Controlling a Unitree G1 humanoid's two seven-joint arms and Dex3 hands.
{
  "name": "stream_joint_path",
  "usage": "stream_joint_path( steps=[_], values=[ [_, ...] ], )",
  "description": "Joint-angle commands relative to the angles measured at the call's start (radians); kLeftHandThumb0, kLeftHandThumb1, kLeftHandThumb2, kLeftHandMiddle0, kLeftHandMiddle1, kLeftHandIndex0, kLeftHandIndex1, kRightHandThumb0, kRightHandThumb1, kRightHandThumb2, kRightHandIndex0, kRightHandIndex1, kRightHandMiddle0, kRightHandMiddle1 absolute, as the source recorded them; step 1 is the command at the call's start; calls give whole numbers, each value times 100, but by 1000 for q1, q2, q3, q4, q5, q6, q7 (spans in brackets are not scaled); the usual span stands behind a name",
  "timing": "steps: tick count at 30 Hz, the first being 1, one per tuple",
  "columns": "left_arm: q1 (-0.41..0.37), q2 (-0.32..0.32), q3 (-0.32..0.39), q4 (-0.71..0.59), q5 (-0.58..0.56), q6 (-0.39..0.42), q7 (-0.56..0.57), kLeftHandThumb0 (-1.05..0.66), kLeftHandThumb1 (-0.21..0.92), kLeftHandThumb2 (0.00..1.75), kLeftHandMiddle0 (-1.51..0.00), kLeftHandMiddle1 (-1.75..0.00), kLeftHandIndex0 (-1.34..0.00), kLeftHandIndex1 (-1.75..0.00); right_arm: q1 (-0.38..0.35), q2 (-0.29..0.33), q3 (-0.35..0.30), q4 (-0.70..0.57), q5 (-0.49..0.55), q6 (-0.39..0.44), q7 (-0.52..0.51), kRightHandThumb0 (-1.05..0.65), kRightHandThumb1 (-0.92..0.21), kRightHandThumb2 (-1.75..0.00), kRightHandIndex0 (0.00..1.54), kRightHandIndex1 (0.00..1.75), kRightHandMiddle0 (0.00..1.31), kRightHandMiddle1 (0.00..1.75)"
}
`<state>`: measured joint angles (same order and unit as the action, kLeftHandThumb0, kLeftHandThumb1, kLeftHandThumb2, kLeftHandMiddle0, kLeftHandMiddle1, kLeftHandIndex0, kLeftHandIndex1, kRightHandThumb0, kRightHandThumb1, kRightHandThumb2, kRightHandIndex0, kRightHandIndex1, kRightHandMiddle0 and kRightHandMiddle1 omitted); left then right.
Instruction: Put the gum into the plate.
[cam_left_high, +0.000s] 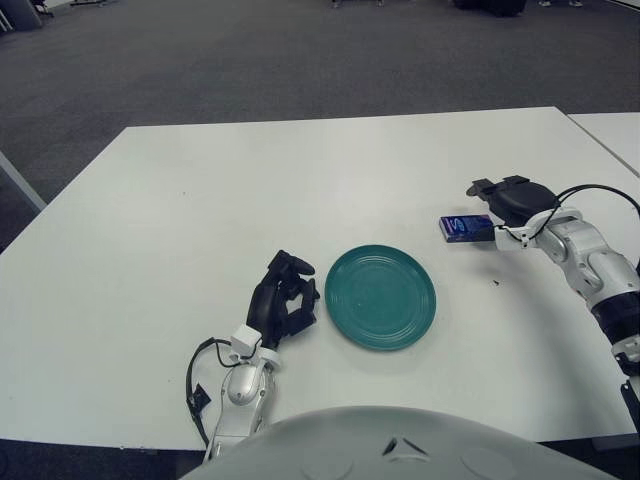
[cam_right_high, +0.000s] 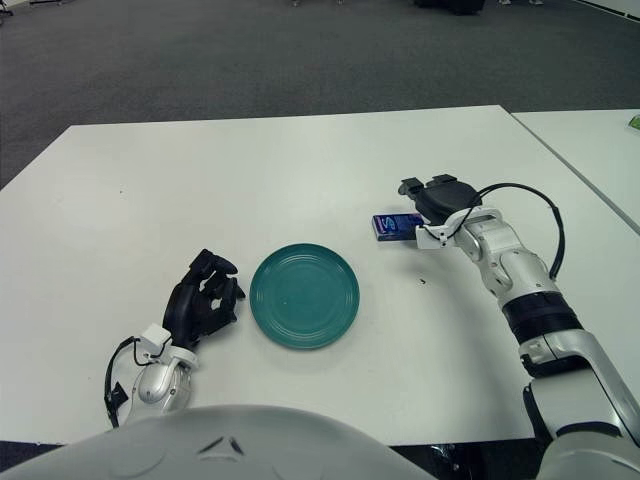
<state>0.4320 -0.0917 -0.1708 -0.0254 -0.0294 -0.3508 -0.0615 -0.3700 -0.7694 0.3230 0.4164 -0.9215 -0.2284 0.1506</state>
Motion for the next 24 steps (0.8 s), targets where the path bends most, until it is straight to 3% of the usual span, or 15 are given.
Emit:
stream_joint_path(
  steps=[1,15,24],
  values=[
    [12,12,2,20,2,28,-3,-41,60,96,-60,-175,-40,-175,-20,5,26,22,1,-11,6,-81,-92,-41,21,26,0,63],
    [13,10,-7,22,-1,25,-1,-41,61,95,-61,-175,-39,-175,-24,-3,70,74,48,-85,59,-82,-92,-45,24,25,0,60],
    [6,3,-8,29,6,23,5,-41,60,95,-62,-175,-40,-175,22,10,72,48,78,-39,129,-83,-92,-48,22,23,0,55]
  ],
)
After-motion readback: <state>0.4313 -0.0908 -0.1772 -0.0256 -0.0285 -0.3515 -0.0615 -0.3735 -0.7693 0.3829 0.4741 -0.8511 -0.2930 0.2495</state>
